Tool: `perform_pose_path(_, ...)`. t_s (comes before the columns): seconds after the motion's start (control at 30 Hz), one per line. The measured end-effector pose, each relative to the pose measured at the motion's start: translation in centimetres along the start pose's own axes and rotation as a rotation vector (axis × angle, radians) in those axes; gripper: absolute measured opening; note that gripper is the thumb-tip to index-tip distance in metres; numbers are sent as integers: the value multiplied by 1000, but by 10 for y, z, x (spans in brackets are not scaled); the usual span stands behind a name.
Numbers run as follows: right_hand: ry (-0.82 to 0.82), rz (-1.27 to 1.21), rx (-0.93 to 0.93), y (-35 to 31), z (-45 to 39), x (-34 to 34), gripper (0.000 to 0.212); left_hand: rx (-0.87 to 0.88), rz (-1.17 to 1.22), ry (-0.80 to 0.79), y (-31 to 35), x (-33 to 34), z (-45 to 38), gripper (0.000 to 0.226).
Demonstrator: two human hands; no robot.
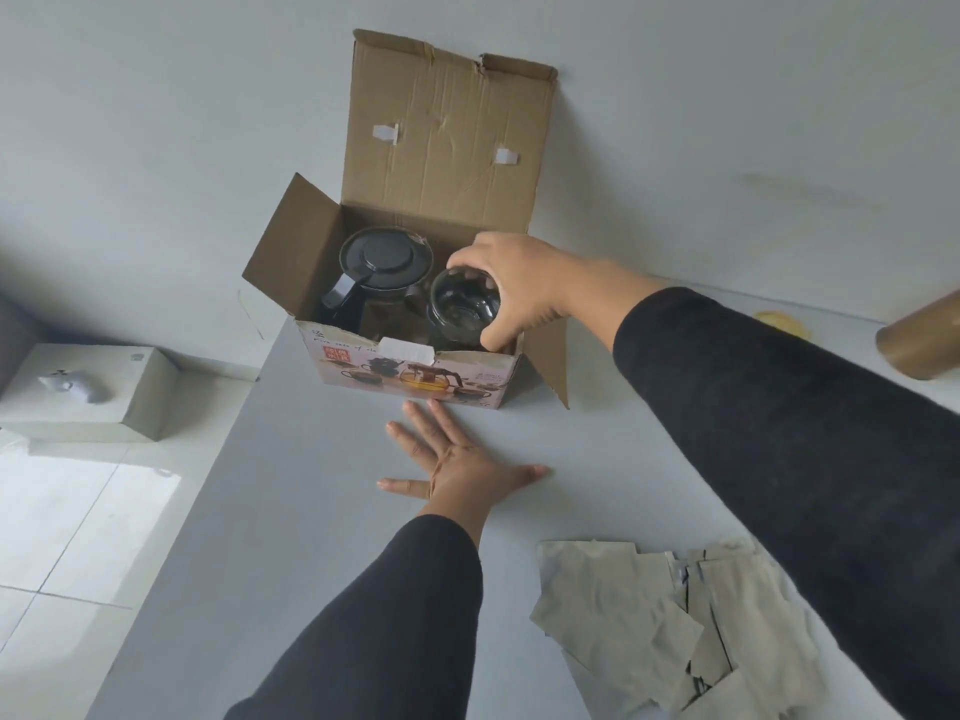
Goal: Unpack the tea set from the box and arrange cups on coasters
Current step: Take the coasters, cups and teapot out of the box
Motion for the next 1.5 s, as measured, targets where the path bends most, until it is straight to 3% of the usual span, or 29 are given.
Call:
perform_pose_path(0.3,309,-425,230,38,54,-11,86,8,-36,40,1,0,4,156)
perform_pose_path(0.43,413,-604,373,75,94,-5,81,17,-64,42,1,1,3,158)
perform_pose_path(0.83,649,-1129,723,206,239,111,68,-26,-184,137,-3,11,-5,163)
perform_pose_path(1.07,663,-1174,810,273,288,172,67,-13,-195,225,2,15,0,165)
perform_pose_path(1.17,637,-1168,802,293,293,185,69,-8,-187,262,4,17,2,153)
perform_pose_path(1.5,620,-1103,721,321,287,183,81,-26,-213,313,3,18,-1,144)
Point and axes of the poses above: each hand's wrist, its own z-axis away from the middle knuckle, its own x-axis out of the palm, y = z × x, the point moved 6 cm from there along -z, towards the middle knuckle, and after that the axes turned 11 degrees about x, right-handed, at the moved point
